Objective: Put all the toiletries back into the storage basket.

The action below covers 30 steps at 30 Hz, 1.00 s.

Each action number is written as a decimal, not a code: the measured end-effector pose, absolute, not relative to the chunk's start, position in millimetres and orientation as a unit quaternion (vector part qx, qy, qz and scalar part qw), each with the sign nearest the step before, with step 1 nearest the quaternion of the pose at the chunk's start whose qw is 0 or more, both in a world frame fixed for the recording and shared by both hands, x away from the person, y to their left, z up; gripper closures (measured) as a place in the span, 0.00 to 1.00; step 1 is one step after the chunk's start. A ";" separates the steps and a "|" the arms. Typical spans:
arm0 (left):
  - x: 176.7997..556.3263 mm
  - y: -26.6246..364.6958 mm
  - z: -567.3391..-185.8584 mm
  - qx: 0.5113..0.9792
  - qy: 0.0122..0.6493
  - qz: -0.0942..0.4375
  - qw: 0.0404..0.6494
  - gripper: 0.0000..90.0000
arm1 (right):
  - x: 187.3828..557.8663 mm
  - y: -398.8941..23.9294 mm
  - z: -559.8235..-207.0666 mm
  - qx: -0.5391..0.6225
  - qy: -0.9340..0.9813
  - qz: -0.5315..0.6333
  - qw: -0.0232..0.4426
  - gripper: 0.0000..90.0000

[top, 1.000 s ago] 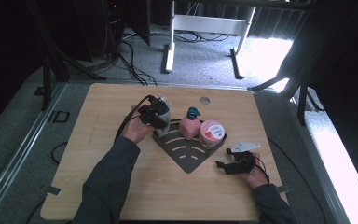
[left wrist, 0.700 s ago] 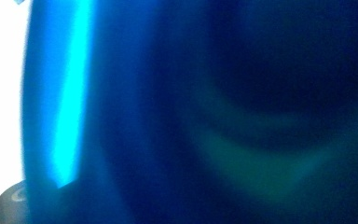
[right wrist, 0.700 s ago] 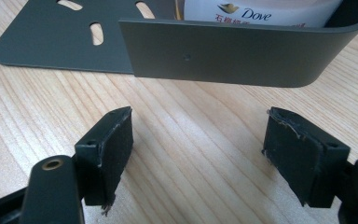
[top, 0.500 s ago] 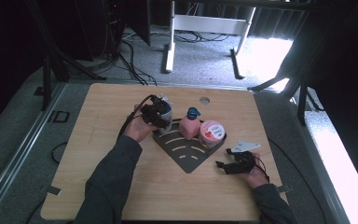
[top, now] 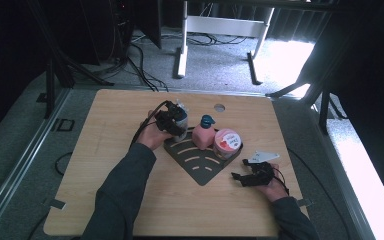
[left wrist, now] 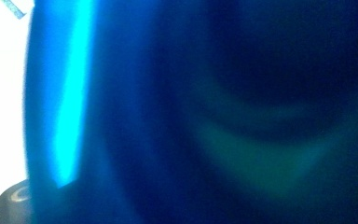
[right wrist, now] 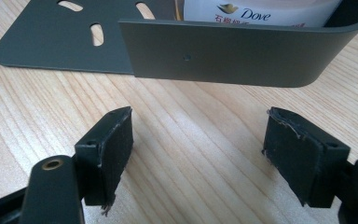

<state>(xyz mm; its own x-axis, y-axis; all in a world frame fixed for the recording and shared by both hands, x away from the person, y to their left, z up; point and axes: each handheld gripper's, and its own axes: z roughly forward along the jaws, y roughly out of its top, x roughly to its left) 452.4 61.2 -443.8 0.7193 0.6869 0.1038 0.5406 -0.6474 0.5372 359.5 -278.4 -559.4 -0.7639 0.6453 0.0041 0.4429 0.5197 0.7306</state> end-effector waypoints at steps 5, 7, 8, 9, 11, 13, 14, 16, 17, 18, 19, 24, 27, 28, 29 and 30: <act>456.4 56.5 -445.1 0.897 0.340 0.148 0.241 0.61 | 359.7 -278.7 -559.3 0.316 0.861 0.375 0.134 0.26; 458.3 54.9 -446.0 0.897 0.341 0.148 0.238 0.61 | 359.7 -278.7 -559.3 0.316 0.861 0.375 0.134 0.26; 459.0 54.1 -446.7 0.897 0.340 0.149 0.238 0.61 | 359.7 -278.7 -559.3 0.316 0.861 0.375 0.134 0.26; 459.5 53.6 -447.4 0.897 0.339 0.150 0.240 0.61 | 359.7 -278.7 -559.4 0.316 0.861 0.375 0.134 0.26; 460.8 52.7 -449.4 0.897 0.339 0.148 0.242 0.61 | 359.7 -278.7 -559.3 0.316 0.861 0.375 0.134 0.26; 461.9 51.5 -451.3 0.898 0.339 0.147 0.238 0.61 | 359.7 -278.7 -559.3 0.316 0.861 0.375 0.134 0.26; 462.3 51.2 -452.1 0.899 0.338 0.146 0.237 0.61 | 359.7 -278.7 -559.3 0.316 0.861 0.375 0.134 0.26; 463.7 50.5 -454.1 0.899 0.339 0.146 0.237 0.61 | 359.6 -278.6 -559.3 0.316 0.861 0.375 0.135 0.26; 464.6 50.2 -455.2 0.899 0.339 0.146 0.237 0.61 | 359.6 -278.5 -559.3 0.316 0.861 0.375 0.135 0.26; 465.1 50.1 -455.7 0.899 0.339 0.146 0.238 0.61 | 359.6 -278.6 -559.3 0.316 0.861 0.375 0.134 0.26; 465.4 49.6 -456.4 0.898 0.340 0.145 0.238 0.61 | 359.6 -278.6 -559.3 0.316 0.861 0.375 0.134 0.26; 466.8 48.0 -459.0 0.900 0.337 0.145 0.236 0.61 | 359.6 -278.5 -559.3 0.316 0.861 0.375 0.135 0.26; 467.9 47.6 -460.2 0.900 0.336 0.143 0.239 0.61 | 359.4 -278.3 -559.4 0.316 0.861 0.374 0.136 0.26; 468.3 47.6 -460.5 0.899 0.337 0.142 0.240 0.61 | 359.5 -278.4 -559.4 0.316 0.861 0.374 0.135 0.26; 468.8 47.5 -461.0 0.899 0.337 0.141 0.242 0.61 | 359.5 -278.4 -559.4 0.316 0.861 0.375 0.135 0.26; 469.2 47.5 -461.4 0.898 0.337 0.140 0.244 0.61 | 359.5 -278.5 -559.4 0.316 0.861 0.375 0.135 0.26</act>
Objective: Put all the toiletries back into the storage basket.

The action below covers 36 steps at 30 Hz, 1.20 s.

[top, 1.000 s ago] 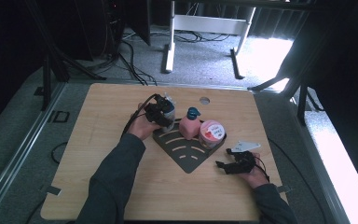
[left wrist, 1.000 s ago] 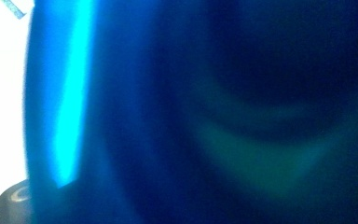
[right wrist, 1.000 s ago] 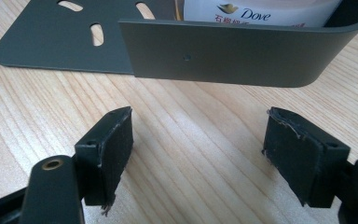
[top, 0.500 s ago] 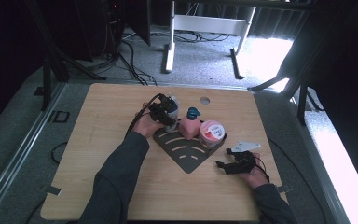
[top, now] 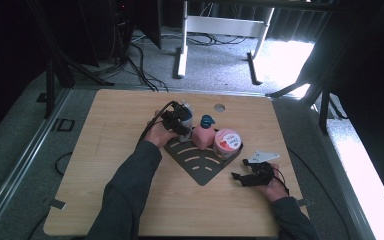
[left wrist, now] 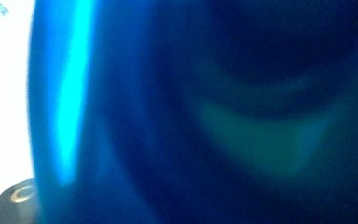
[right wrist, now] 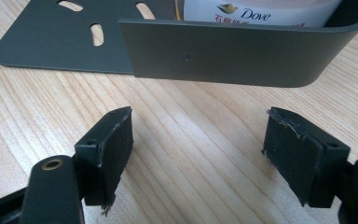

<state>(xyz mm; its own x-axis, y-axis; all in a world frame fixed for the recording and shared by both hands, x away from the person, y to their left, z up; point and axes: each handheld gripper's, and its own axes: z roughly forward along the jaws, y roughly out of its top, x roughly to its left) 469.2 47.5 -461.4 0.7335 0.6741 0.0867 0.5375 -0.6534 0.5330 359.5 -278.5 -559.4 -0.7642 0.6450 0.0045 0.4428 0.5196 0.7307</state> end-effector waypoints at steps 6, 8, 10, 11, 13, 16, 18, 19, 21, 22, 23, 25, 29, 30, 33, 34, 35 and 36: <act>470.7 46.8 -463.0 0.899 0.335 0.138 0.245 0.61 | 359.6 -278.6 -559.3 0.316 0.861 0.375 0.134 0.26; 471.0 45.5 -464.0 0.899 0.333 0.139 0.248 0.61 | 359.6 -278.6 -559.3 0.316 0.861 0.375 0.135 0.26; 470.8 44.7 -464.2 0.900 0.329 0.141 0.247 0.61 | 359.7 -278.7 -559.4 0.316 0.861 0.375 0.134 0.26; 470.8 44.4 -464.4 0.901 0.328 0.142 0.247 0.61 | 359.7 -278.7 -559.3 0.316 0.861 0.375 0.134 0.26; 471.4 44.5 -464.7 0.900 0.329 0.140 0.249 0.61 | 359.6 -278.5 -559.4 0.316 0.861 0.375 0.135 0.26; 472.0 44.8 -465.4 0.900 0.329 0.139 0.251 0.61 | 359.6 -278.6 -559.3 0.316 0.861 0.375 0.134 0.26; 472.4 44.6 -465.9 0.900 0.329 0.137 0.253 0.61 | 359.6 -278.5 -559.4 0.316 0.861 0.375 0.135 0.26; 472.7 44.6 -465.8 0.899 0.329 0.137 0.254 0.61 | 359.6 -278.5 -559.3 0.316 0.861 0.375 0.135 0.26; 473.2 44.2 -466.1 0.898 0.331 0.135 0.257 0.61 | 359.7 -278.6 -559.3 0.316 0.861 0.375 0.134 0.26; 473.5 44.0 -466.1 0.898 0.330 0.135 0.256 0.61 | 359.7 -278.6 -559.3 0.316 0.861 0.375 0.134 0.26; 473.6 43.8 -466.2 0.898 0.330 0.135 0.257 0.61 | 359.7 -278.7 -559.4 0.316 0.861 0.375 0.134 0.26; 474.0 43.7 -466.1 0.898 0.331 0.134 0.258 0.61 | 359.7 -278.6 -559.3 0.316 0.861 0.375 0.134 0.26; 474.5 43.8 -466.1 0.898 0.331 0.132 0.259 0.61 | 359.6 -278.6 -559.3 0.316 0.861 0.375 0.134 0.26; 474.9 44.1 -466.2 0.897 0.332 0.131 0.260 0.61 | 359.6 -278.6 -559.3 0.316 0.861 0.375 0.134 0.26; 476.3 44.6 -468.6 0.898 0.335 0.125 0.257 0.61 | 359.6 -278.6 -559.3 0.316 0.861 0.375 0.134 0.26; 476.6 43.8 -470.9 0.900 0.334 0.125 0.251 0.61 | 359.5 -278.4 -559.4 0.316 0.861 0.375 0.135 0.26; 476.2 43.9 -471.3 0.897 0.336 0.126 0.259 0.61 | 359.5 -278.4 -559.4 0.316 0.861 0.375 0.135 0.26; 476.8 43.7 -471.3 0.897 0.337 0.124 0.257 0.61 | 359.5 -278.5 -559.4 0.316 0.861 0.375 0.135 0.26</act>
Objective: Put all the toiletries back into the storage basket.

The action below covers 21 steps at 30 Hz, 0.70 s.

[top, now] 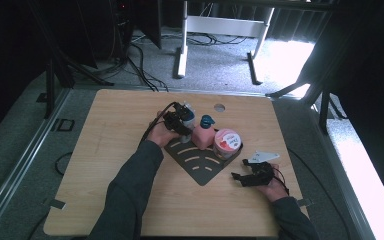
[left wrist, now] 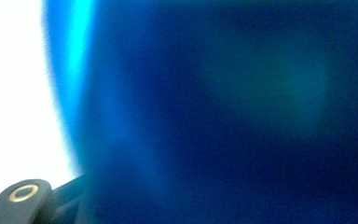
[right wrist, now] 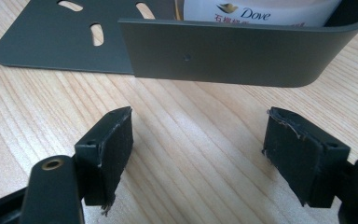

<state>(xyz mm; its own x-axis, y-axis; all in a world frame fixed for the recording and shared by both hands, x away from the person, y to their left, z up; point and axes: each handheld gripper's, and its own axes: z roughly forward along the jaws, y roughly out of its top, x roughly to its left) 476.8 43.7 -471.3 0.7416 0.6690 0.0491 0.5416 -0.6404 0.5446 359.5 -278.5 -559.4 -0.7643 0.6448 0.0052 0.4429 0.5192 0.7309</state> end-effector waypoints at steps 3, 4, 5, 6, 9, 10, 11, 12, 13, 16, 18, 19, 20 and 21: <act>477.3 43.1 -471.6 0.896 0.340 0.125 0.258 0.61 | 359.5 -278.4 -559.4 0.316 0.861 0.375 0.135 0.26; 477.4 43.5 -471.6 0.895 0.340 0.124 0.259 0.60 | 359.5 -278.4 -559.4 0.316 0.861 0.375 0.135 0.26; 477.5 43.7 -471.7 0.895 0.341 0.123 0.260 0.60 | 359.5 -278.3 -559.4 0.315 0.861 0.375 0.135 0.26; 477.8 44.3 -471.6 0.895 0.342 0.122 0.260 0.60 | 359.5 -278.5 -559.4 0.316 0.861 0.375 0.134 0.26; 479.1 45.8 -472.1 0.892 0.347 0.118 0.264 0.60 | 359.5 -278.3 -559.4 0.315 0.861 0.375 0.135 0.26; 479.4 46.3 -472.3 0.892 0.347 0.118 0.265 0.60 | 359.4 -278.3 -559.4 0.316 0.861 0.374 0.135 0.26; 479.7 46.9 -472.5 0.891 0.348 0.115 0.268 0.60 | 359.4 -278.3 -559.4 0.316 0.861 0.375 0.135 0.26; 480.3 47.8 -472.3 0.890 0.350 0.111 0.272 0.59 | 359.4 -278.3 -559.4 0.316 0.861 0.375 0.135 0.26; 480.8 48.7 -471.9 0.887 0.353 0.106 0.279 0.57 | 359.5 -278.4 -559.4 0.316 0.861 0.375 0.135 0.26; 481.5 50.0 -469.7 0.880 0.358 0.103 0.294 0.53 | 359.5 -278.4 -559.4 0.316 0.861 0.375 0.135 0.26; 481.5 49.4 -469.5 0.881 0.358 0.106 0.292 0.51 | 359.5 -278.4 -559.4 0.316 0.861 0.375 0.135 0.26; 481.5 49.0 -470.0 0.882 0.358 0.108 0.288 0.50 | 359.5 -278.4 -559.4 0.316 0.861 0.375 0.135 0.26; 481.4 48.7 -470.8 0.882 0.360 0.104 0.286 0.49 | 359.5 -278.5 -559.4 0.315 0.861 0.375 0.135 0.26; 481.8 48.9 -471.6 0.883 0.361 0.101 0.282 0.48 | 359.5 -278.4 -559.4 0.316 0.861 0.375 0.135 0.26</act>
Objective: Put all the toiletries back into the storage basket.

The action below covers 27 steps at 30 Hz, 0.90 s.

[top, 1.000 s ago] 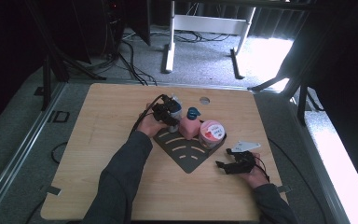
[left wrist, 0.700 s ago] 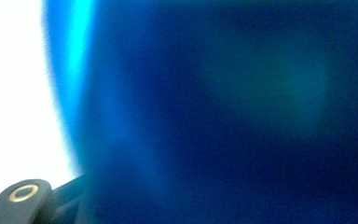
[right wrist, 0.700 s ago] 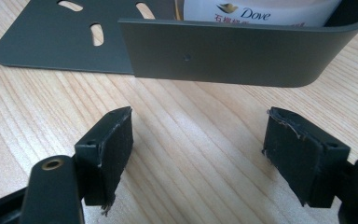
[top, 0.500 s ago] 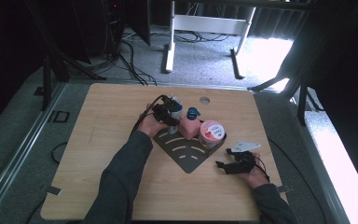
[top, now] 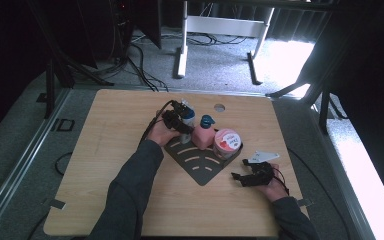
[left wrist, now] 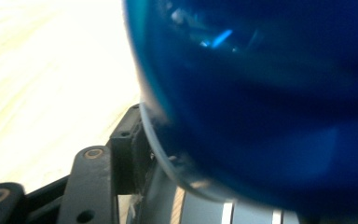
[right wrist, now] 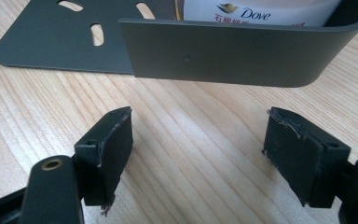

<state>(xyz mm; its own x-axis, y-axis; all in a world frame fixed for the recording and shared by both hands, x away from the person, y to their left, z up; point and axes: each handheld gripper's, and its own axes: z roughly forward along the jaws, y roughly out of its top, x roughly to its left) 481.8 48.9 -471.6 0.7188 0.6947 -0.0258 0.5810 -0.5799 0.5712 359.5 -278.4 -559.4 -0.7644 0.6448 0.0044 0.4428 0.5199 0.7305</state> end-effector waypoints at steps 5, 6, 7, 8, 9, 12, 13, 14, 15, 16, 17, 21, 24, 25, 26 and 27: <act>480.1 51.4 -471.8 0.880 0.367 0.090 0.288 0.44 | 359.5 -278.4 -559.4 0.315 0.861 0.375 0.135 0.26; 478.5 51.1 -470.9 0.880 0.365 0.100 0.287 0.43 | 359.4 -278.3 -559.4 0.316 0.861 0.374 0.135 0.26; 477.3 51.1 -469.8 0.880 0.363 0.104 0.289 0.42 | 359.5 -278.4 -559.4 0.315 0.861 0.375 0.135 0.26; 476.4 51.2 -469.2 0.878 0.363 0.102 0.295 0.42 | 359.5 -278.5 -559.4 0.315 0.861 0.375 0.135 0.26; 475.7 51.2 -468.4 0.878 0.362 0.103 0.296 0.41 | 359.5 -278.4 -559.4 0.315 0.861 0.375 0.135 0.26; 473.4 51.6 -466.6 0.877 0.362 0.109 0.296 0.37 | 359.4 -278.3 -559.4 0.315 0.862 0.374 0.136 0.26; 472.3 51.9 -465.8 0.877 0.362 0.112 0.297 0.35 | 359.4 -278.3 -559.4 0.315 0.862 0.374 0.136 0.26; 471.5 52.6 -464.8 0.877 0.361 0.114 0.297 0.34 | 359.3 -278.1 -559.4 0.315 0.862 0.374 0.136 0.26; 470.4 53.5 -463.4 0.876 0.360 0.114 0.298 0.32 | 359.3 -278.2 -559.4 0.315 0.862 0.374 0.136 0.26; 469.4 54.5 -462.0 0.876 0.360 0.116 0.300 0.32 | 359.4 -278.3 -559.4 0.315 0.862 0.374 0.136 0.26; 468.2 55.2 -460.7 0.875 0.360 0.116 0.301 0.32 | 359.4 -278.3 -559.4 0.315 0.862 0.374 0.136 0.26; 462.8 58.5 -455.0 0.876 0.357 0.121 0.302 0.30 | 359.4 -278.2 -559.4 0.315 0.862 0.374 0.136 0.26; 458.0 60.3 -450.3 0.875 0.354 0.131 0.302 0.30 | 359.3 -278.0 -559.5 0.314 0.862 0.373 0.138 0.26; 456.6 60.8 -448.8 0.877 0.352 0.134 0.298 0.30 | 359.3 -278.0 -559.5 0.314 0.862 0.373 0.138 0.26; 454.8 61.0 -447.5 0.877 0.351 0.138 0.296 0.30 | 359.3 -278.0 -559.5 0.314 0.862 0.373 0.138 0.26; 453.0 61.4 -446.1 0.878 0.350 0.144 0.294 0.30 | 359.2 -278.0 -559.5 0.313 0.862 0.373 0.138 0.26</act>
